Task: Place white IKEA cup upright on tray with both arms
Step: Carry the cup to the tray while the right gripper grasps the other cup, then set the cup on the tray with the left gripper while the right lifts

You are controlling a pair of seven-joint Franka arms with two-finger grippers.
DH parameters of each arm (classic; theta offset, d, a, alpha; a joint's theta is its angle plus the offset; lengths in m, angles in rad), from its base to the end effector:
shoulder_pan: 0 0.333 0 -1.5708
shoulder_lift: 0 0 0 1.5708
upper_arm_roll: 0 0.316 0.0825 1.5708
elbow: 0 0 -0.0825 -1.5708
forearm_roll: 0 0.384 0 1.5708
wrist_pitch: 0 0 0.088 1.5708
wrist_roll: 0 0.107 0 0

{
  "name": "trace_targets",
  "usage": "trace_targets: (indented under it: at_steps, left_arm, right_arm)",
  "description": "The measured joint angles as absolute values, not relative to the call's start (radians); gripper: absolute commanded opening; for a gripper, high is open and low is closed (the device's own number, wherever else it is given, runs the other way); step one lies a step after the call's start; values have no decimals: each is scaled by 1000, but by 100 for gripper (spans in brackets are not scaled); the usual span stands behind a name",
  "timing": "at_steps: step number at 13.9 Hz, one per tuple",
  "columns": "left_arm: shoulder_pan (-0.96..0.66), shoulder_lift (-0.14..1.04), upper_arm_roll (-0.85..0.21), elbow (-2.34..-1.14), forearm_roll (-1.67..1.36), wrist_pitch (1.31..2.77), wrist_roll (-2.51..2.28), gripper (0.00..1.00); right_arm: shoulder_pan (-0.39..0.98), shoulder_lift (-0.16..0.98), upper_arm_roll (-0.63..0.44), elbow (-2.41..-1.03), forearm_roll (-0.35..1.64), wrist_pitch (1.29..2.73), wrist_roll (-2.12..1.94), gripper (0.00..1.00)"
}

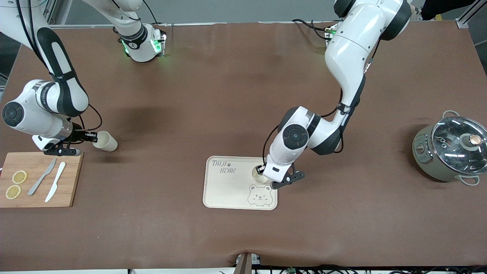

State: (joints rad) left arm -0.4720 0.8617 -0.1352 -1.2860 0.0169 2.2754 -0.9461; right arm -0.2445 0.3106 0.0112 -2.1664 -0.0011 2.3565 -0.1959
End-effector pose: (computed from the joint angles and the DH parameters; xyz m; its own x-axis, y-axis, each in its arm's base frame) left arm 0.6406 -0.4122 0.2448 0.9276 0.3736 0.0058 0.3680 -0.9162 0.1588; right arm 0.5365 -0.1275 0.2405 0.9925 -0.0351 -0.1174 -0.0384 -0.9989 -0.0261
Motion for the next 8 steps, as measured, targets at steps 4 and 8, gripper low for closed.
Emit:
trace_targets:
  at_steps: [4, 8]
  left_arm:
    - [-465, 825, -108, -1250, 17, 2271, -947, 100]
    - [-445, 703, -40, -1237, 18, 2154, -898, 100]
  right_arm:
    - [-239, 309, 23, -2123, -1, 2283, -211, 0]
    - [-165, 298, 34, -1902, 11, 2028, -159, 0]
